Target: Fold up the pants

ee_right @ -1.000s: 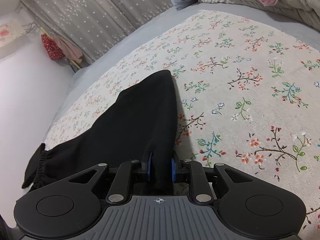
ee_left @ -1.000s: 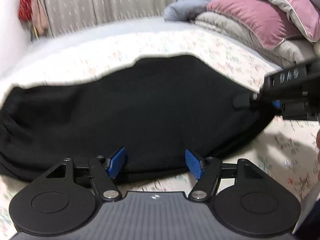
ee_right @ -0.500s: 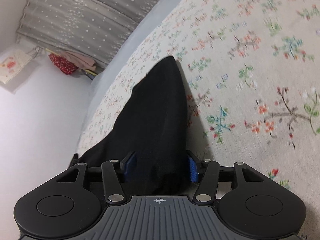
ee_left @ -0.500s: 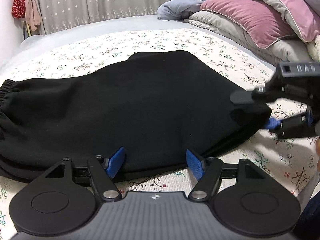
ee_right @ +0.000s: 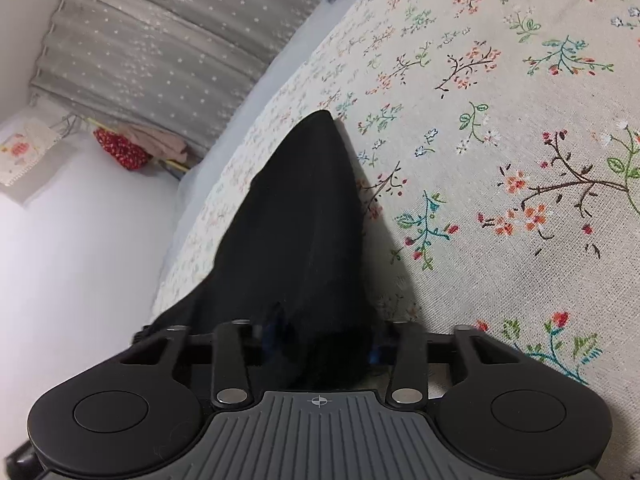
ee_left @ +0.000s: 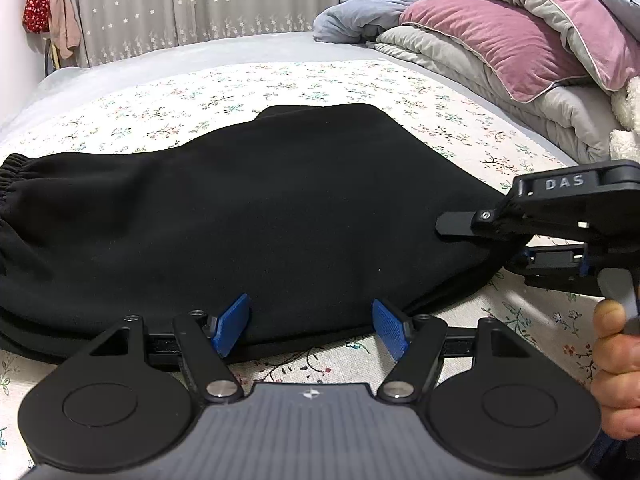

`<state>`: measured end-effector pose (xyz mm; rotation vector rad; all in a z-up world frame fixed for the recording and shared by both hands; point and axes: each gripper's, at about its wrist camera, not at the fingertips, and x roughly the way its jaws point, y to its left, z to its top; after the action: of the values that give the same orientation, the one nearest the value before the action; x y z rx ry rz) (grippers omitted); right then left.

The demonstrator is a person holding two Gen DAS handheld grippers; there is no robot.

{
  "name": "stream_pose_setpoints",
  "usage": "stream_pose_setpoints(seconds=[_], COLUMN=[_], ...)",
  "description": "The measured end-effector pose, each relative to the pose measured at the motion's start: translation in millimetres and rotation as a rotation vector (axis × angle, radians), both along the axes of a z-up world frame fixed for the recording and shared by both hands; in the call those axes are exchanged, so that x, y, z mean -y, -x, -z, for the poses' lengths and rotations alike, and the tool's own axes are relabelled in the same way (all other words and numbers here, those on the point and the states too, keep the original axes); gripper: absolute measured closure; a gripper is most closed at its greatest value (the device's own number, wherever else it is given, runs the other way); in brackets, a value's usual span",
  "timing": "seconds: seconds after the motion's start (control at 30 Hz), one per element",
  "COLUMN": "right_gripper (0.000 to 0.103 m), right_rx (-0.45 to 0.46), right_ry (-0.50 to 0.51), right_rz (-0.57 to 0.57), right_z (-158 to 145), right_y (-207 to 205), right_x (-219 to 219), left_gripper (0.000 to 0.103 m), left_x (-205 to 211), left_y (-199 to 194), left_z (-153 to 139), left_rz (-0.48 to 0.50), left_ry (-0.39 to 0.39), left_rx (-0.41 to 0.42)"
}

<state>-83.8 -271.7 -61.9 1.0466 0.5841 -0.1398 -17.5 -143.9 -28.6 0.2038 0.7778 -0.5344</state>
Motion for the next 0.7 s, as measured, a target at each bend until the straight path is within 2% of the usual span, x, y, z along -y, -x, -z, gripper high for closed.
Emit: stream_pose_setpoints(seconds=[0.13,0.27,0.33,0.37,0.43,0.5,0.57,0.63,0.7], right_gripper=[0.085,0.086,0.086,0.086,0.086,0.086,0.086,0.086,0.086], right_rx=[-0.014,0.005,0.021,0.026,0.027,0.019,0.007,0.009,0.022], right_ry=[0.008,0.107,0.151,0.184,0.263,0.284,0.282,0.296,0.329], right_rz=[0.036,0.026,0.021,0.013,-0.003,-0.003,0.008,0.015,0.019], right_z=[0.9,-12.5,-19.6,-23.2,-29.7,-30.7,-31.6,-33.8,-39.7], right_y=[1.6,1.6,1.7,0.9,-1.3,-2.1,-4.0,-4.8,-6.2], right_x=[-2.0,-12.0,-16.0,-18.8,-25.7,-26.9,-27.6,-29.2,-34.4], left_gripper=[0.018,0.017,0.017,0.017,0.017,0.017,0.017,0.017,0.017], left_x=[-0.2,-1.5,-11.8,-21.8,-48.8,-76.7,-88.9,-87.4,-79.3], left_y=[3.7,5.5,-3.7,-12.4,-31.8,-47.2,-53.2,-54.1,-52.2], left_z=[0.0,0.1,-6.0,-10.7,-18.8,-23.8,-26.5,-22.9,-13.5], left_rz=[0.042,0.071,0.069,0.062,0.021,-0.045,-0.079,-0.089,-0.076], left_ry=[-0.004,-0.016,0.05,0.118,0.305,0.469,0.51,0.482,0.461], left_rx=[0.003,0.008,-0.046,-0.095,-0.21,-0.283,-0.277,-0.267,-0.29])
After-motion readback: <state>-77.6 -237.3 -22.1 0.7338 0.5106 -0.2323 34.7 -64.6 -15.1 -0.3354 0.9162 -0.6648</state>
